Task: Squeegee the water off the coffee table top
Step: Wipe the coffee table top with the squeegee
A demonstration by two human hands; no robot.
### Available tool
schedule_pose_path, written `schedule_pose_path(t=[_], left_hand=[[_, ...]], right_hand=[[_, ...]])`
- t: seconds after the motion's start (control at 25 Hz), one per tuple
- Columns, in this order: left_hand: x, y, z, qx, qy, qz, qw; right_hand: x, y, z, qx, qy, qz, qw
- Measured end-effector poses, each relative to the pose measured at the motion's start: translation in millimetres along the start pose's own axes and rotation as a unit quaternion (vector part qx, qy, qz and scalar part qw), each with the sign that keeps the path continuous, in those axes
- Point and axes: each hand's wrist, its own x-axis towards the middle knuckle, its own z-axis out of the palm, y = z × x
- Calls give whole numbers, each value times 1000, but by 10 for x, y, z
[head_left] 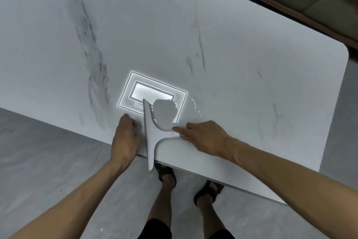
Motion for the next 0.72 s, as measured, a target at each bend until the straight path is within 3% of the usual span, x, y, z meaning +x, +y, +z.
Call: schedule_pose_path(t=[0.44, 0.6, 0.72], left_hand=[[-172, 621, 792, 152, -109, 71, 980], [-290, 801, 952, 74, -93, 35, 992], [-367, 876, 998, 5, -67, -4, 998]], right_hand=[[-1748, 1075, -13, 20, 58, 290, 955], [-2298, 1184, 50, 82, 65, 371, 923], [-2338, 1038, -26, 128, 99, 367, 916]])
